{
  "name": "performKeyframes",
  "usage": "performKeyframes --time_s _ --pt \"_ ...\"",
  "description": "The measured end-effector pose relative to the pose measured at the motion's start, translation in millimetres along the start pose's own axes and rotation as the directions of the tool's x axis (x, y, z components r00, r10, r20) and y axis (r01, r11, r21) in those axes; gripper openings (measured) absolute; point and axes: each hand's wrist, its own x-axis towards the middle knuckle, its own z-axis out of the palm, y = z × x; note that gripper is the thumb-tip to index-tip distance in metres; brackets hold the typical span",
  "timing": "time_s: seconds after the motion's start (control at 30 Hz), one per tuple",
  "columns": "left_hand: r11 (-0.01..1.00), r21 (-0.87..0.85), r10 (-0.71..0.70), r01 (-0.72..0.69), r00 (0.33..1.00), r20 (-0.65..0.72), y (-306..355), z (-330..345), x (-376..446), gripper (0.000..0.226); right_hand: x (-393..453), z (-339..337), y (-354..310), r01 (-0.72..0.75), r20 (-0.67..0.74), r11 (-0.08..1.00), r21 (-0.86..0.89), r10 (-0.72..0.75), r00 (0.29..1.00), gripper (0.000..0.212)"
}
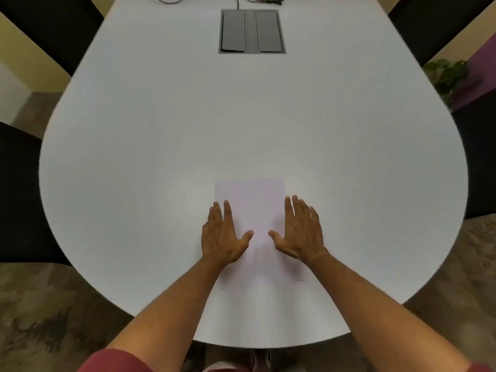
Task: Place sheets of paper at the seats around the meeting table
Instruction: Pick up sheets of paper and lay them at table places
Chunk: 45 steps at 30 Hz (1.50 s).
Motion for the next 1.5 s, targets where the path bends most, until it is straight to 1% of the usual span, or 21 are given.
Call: performKeyframes --time_s 0.1,0.13,0.2,0.27,0.37,0.47,0.6,0.8,0.93,1.03,1.1,1.2,1.3,1.33,1.4,1.47,1.5 --pt "0.987 -0.037 -0.151 0.154 0.986 0.069 -4.9 9.3 0.0 0.104 2.3 13.4 0.3 -0.055 0.074 0.997 0.054 0.05 0.996 0.09" --pt "0.981 -0.039 -0.188 0.191 0.98 0.071 -6.2 11.6 -1.0 0.101 1.7 16.3 0.8 -0.09 0.104 0.992 0.092 0.08 0.991 0.086" --pt "0.975 -0.031 -0.221 0.222 0.975 0.038 -4.6 14.2 -3.1 0.094 2.6 20.1 1.3 -0.169 0.145 0.968 0.188 0.142 0.979 0.078" --pt "0.963 -0.081 -0.258 0.258 0.966 0.006 -2.3 14.8 -3.6 0.087 3.4 21.4 2.8 -0.223 0.166 0.938 0.267 0.183 0.969 0.072" --pt "0.923 -0.173 -0.346 0.343 0.938 0.016 3.4 14.7 -3.6 0.077 3.6 23.9 2.6 -0.308 0.201 0.876 0.372 0.248 0.948 0.065" --pt "0.886 -0.246 -0.402 0.393 0.915 0.015 6.8 14.5 -2.3 0.065 5.0 24.9 1.2 -0.356 0.227 0.834 0.421 0.283 0.932 0.064" --pt "0.855 -0.332 -0.425 0.398 0.905 -0.01 4.4 14.8 -2.8 0.047 4.9 23.7 -0.5 -0.385 0.236 0.807 0.448 0.308 0.922 0.064" --pt "0.839 -0.395 -0.428 0.375 0.902 -0.054 5.0 18.2 -5.5 0.055 3.6 26.0 -3.5 -0.374 0.203 0.786 0.492 0.315 0.927 0.062" --pt "0.842 -0.385 -0.447 0.378 0.889 -0.103 6.7 17.2 -7.7 0.06 1.7 27.8 -3.5 -0.387 0.189 0.742 0.548 0.341 0.921 0.064" --pt "0.842 -0.397 -0.45 0.365 0.881 -0.145 6.5 15.5 -7.3 0.056 0.7 29.5 -2.6 -0.39 0.169 0.71 0.587 0.364 0.916 0.064" --pt "0.831 -0.436 -0.454 0.345 0.873 -0.175 4.5 14.8 -5.3 0.047 0.1 29.5 -1.8 -0.392 0.15 0.672 0.628 0.39 0.909 0.058" --pt "0.766 -0.541 -0.506 0.347 0.844 -0.176 0.9 11.0 0.2 0.028 1.3 27.9 -1.2 -0.399 0.127 0.6 0.693 0.444 0.887 0.05" --pt "0.633 -0.677 -0.575 0.377 0.814 -0.085 -2.4 5.8 7.0 0.013 5.5 26.2 0.9 -0.432 0.153 0.489 0.758 0.51 0.846 0.039" --pt "0.607 -0.699 -0.582 0.379 0.811 -0.065 -3.9 4.6 8.9 0.011 7.4 26.1 1.9 -0.449 0.167 0.464 0.764 0.529 0.832 0.035" --pt "0.582 -0.718 -0.582 0.381 0.812 -0.041 -7.6 3.1 11.2 0.009 10.3 26.1 3.7 -0.475 0.185 0.431 0.767 0.561 0.807 0.025" --pt "0.574 -0.729 -0.573 0.372 0.819 -0.033 -10.2 1.2 12.9 0.009 11.7 27.3 5.9 -0.471 0.183 0.394 0.789 0.581 0.793 0.012" --pt "0.572 -0.735 -0.568 0.364 0.822 -0.035 -10.8 -0.2 14.0 0.009 11.7 26.8 7.1 -0.463 0.179 0.376 0.803 0.588 0.789 0.012"
